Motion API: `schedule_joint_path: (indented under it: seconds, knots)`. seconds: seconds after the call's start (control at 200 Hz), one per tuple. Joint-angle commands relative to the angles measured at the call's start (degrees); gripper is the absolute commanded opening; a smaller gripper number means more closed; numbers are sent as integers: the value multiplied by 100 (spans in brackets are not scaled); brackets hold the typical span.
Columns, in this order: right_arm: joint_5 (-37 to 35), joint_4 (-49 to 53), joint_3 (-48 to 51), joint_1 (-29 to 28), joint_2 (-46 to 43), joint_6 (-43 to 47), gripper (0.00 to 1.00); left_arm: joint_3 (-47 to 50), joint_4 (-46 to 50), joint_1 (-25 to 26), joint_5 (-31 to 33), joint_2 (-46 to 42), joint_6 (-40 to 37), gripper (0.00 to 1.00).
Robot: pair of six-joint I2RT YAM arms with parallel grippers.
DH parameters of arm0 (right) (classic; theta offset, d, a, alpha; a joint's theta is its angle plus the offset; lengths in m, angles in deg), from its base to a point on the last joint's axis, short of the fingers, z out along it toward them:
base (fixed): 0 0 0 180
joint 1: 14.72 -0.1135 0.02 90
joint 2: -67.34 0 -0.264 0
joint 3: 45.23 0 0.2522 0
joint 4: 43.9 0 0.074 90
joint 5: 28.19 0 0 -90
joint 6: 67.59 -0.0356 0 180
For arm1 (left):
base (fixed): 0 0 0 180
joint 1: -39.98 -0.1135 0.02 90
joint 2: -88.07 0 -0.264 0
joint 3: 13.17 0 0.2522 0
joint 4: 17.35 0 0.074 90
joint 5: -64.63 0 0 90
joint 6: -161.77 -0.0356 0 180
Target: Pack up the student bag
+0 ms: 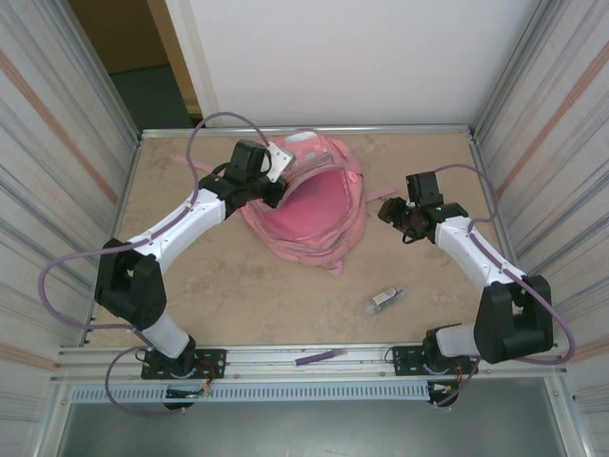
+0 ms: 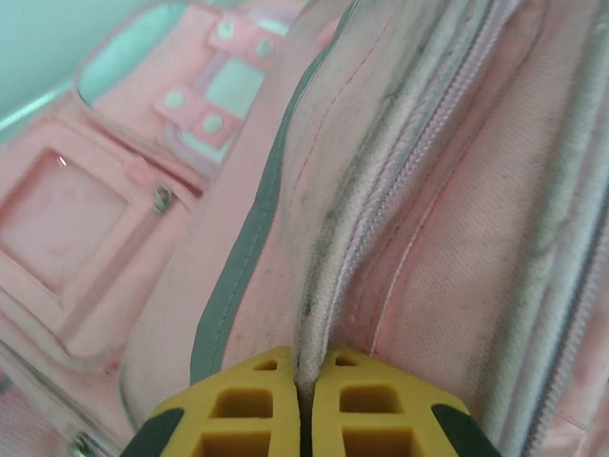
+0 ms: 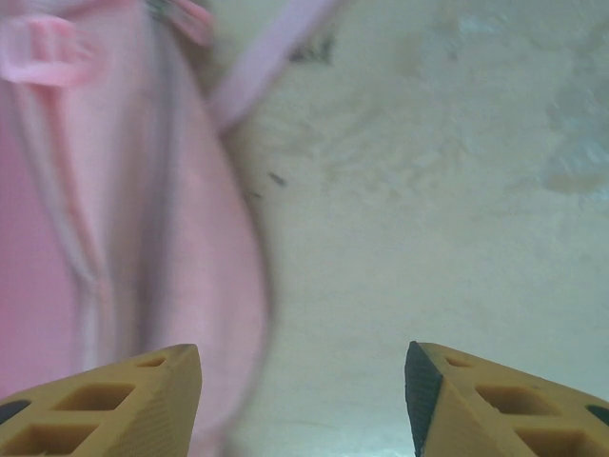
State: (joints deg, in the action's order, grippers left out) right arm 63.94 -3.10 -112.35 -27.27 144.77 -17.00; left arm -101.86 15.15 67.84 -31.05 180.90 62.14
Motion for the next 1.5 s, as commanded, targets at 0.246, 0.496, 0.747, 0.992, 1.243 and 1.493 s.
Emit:
schedule_joint_path:
  seconds: [0.246, 0.496, 0.747, 0.992, 1.243, 1.493]
  knots:
    - [-2519, 1988, 197, -1280, -492, -842, 79, 868, -603, -263, -1627, -649, 872, 29]
    - [-1503, 2829, 399, -1450, -605, -1585, 82, 2275, -2871, 1478, -1065, -1204, 699, 37]
    - [-991, 2366, -3, -1177, -532, -768, 80, 2560, -2768, 1937, -408, -1455, 287, 38]
    - [-516, 1319, -519, -1591, -19, -160, 74, 2684, -2101, 373, 107, -1910, 2235, 48]
    - [-678, 1030, -1044, -2389, 653, 175, 75, 2479, -2200, -1369, 60, -1028, 2739, 61]
    - [-249, 636, -1223, -2830, 1294, 174, 76, 2307, -3265, -2238, -1332, 311, 3280, 65]
